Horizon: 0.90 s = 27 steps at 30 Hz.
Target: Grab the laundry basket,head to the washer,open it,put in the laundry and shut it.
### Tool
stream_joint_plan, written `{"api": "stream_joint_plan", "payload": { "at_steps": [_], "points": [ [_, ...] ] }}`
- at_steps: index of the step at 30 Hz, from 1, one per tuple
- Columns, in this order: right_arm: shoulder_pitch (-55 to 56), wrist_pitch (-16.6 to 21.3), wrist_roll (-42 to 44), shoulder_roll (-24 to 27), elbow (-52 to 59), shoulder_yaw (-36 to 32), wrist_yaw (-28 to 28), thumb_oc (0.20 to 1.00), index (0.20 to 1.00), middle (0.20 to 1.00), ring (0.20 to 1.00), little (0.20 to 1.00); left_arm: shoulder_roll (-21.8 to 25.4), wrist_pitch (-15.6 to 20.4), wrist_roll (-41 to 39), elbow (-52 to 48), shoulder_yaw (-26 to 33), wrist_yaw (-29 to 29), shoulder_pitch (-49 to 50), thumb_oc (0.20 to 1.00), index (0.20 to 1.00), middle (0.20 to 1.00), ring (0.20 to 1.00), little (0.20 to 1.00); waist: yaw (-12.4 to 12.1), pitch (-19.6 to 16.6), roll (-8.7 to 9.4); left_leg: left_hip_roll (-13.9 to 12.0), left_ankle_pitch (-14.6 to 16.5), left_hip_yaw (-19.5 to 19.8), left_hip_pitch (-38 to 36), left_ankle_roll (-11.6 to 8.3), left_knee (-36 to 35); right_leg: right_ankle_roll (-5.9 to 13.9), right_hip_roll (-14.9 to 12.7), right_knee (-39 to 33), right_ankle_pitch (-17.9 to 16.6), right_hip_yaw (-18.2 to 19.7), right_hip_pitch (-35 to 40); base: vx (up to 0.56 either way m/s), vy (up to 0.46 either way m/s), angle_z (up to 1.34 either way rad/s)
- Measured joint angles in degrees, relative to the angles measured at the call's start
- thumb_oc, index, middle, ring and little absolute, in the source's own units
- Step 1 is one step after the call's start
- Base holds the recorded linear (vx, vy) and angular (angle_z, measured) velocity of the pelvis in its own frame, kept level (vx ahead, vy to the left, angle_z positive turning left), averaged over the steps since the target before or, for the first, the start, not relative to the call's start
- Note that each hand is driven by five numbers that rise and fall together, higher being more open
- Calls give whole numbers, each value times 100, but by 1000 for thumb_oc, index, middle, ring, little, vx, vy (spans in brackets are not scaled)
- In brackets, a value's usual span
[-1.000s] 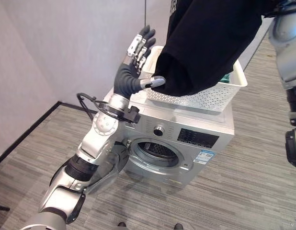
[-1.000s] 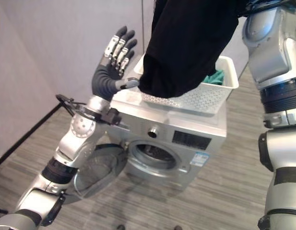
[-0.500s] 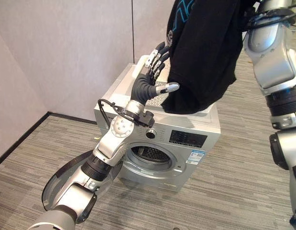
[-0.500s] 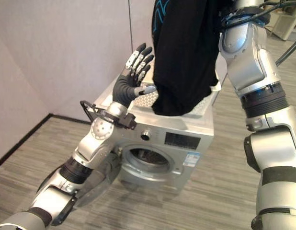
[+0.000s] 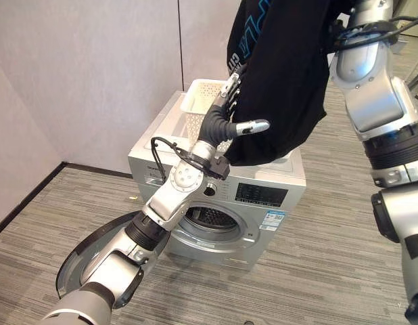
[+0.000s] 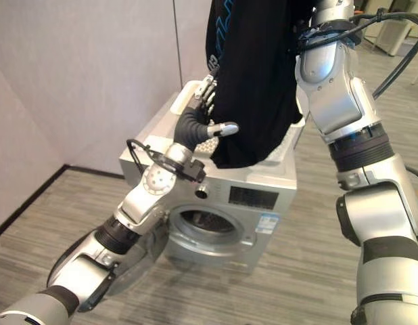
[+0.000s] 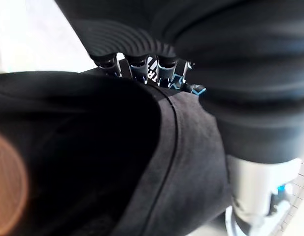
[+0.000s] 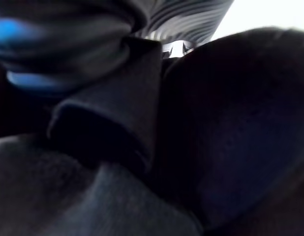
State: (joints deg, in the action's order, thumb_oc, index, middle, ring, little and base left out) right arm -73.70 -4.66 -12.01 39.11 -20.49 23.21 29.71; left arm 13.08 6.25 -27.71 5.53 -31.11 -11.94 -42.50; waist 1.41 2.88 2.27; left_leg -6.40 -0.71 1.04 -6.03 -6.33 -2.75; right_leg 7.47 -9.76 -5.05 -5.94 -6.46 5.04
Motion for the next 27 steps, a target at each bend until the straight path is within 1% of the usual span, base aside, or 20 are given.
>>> {"api": "stream_joint_plan", "payload": {
  "at_steps": [1,3,5,7,9,12,15,23,27],
  "points": [
    [5,2,4,-112,3,0,0,200,200,200,200,200,-91,-55,-160,106,-155,8,57,1000,1000,1000,1000,1000,32,-14,-7,-3,-13,-6,0,2,-16,-3,2,2,-4,10,-10,0,0,0],
    [13,7,51,-269,16,5,0,200,200,200,200,200,-268,-109,-335,275,-281,49,163,1000,1000,1000,1000,1000,90,-26,-6,-1,-35,-20,11,-2,-38,-10,6,6,-21,36,-51,14,-3,-6],
    [13,23,115,-387,18,72,4,200,200,200,200,200,-325,-127,-378,428,-391,51,225,1000,1000,1000,1000,1000,96,-30,-8,-9,-32,-101,6,3,-54,-10,14,3,-32,121,-100,3,-1,-18],
    [34,67,180,-500,23,188,1,200,200,200,200,200,-527,-160,-380,655,-414,23,239,1000,1000,1000,1000,1000,176,-31,-6,-8,-37,-148,2,-3,-45,-11,15,6,-61,156,-119,16,-5,-13],
    [37,72,225,-593,78,232,2,200,200,200,200,200,-594,-150,-381,744,-409,-66,238,1000,1000,1000,1000,1000,256,-31,-6,-13,-37,-159,-3,-2,-52,-11,21,6,-62,166,-124,11,-12,-4],
    [44,123,227,-661,236,291,2,200,200,200,200,200,-816,-150,-375,1034,-421,-191,234,1000,1000,1000,1000,1000,281,-32,-5,-33,-24,-213,-23,16,-73,-15,49,4,-69,261,-159,40,-10,-12],
    [104,222,302,-712,468,338,3,200,200,200,200,200,-830,-147,-370,1139,-417,-329,232,1000,1000,1000,1000,1000,293,-42,10,-97,-51,-323,-100,-26,-151,-22,115,5,-83,325,-185,23,-11,-16],
    [198,276,469,-738,690,350,15,200,200,200,200,200,-872,-128,-366,1101,-303,-765,74,1000,1000,1000,1000,1000,351,-61,40,-174,-58,-336,-108,-35,-148,-47,192,6,-101,339,-187,3,-2,-1],
    [607,398,474,-714,1165,344,1,200,200,200,200,200,-749,-88,-326,681,-77,-948,8,1000,1000,1000,1000,1000,360,-67,50,-183,-52,-337,-118,-25,-168,-50,197,4,-101,335,-185,0,0,0]
  ]
}}
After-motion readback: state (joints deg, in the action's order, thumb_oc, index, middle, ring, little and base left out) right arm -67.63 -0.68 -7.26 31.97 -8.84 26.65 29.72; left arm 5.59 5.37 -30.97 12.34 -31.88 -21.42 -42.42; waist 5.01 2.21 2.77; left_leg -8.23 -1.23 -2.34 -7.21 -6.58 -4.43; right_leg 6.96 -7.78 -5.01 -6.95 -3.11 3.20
